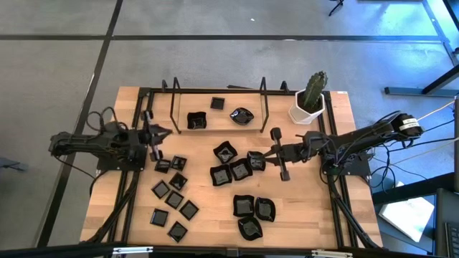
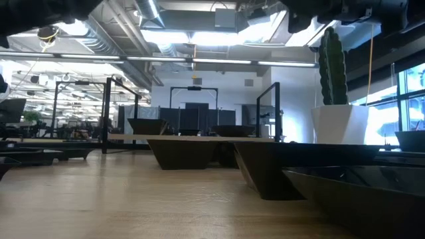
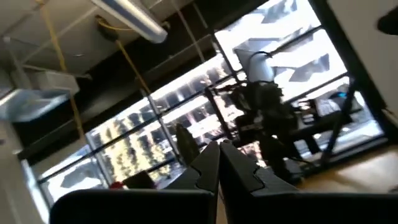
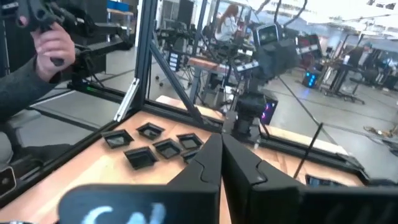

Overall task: Pick & Place Mini shaped plates
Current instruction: Stack the distorted square plate on top of the distorted square plate on the shelf

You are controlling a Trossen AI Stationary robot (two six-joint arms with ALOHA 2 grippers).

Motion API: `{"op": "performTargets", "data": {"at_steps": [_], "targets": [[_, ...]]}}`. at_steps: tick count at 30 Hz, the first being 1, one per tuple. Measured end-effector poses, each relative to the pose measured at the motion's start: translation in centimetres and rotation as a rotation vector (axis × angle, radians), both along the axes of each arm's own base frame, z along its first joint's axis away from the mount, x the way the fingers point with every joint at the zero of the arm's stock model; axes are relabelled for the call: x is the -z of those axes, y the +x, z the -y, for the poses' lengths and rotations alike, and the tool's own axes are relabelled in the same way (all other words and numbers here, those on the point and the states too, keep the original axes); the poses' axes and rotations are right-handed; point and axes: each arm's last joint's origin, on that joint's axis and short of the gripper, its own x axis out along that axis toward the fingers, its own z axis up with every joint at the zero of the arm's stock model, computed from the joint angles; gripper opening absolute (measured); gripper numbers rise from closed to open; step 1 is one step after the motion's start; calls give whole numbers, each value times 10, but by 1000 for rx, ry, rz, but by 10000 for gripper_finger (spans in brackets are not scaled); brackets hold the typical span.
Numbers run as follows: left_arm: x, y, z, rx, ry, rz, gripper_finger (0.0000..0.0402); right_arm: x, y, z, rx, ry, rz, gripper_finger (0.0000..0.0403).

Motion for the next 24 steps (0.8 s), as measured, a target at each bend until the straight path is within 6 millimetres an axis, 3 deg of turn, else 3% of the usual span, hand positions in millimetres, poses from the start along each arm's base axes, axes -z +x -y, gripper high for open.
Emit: {"op": "performTargets", "data": {"at_steps": [6, 11, 24], "targets": [[14, 4, 0, 82, -315, -116, 5, 2, 1, 0, -2, 12, -16, 10], [23, 6, -1, 66, -333, -204, 4, 10, 1, 0, 0, 0, -98, 11], [23, 6, -1, 71, -339, -208, 3, 21, 4, 1, 65, 83, -199, 11]]}}
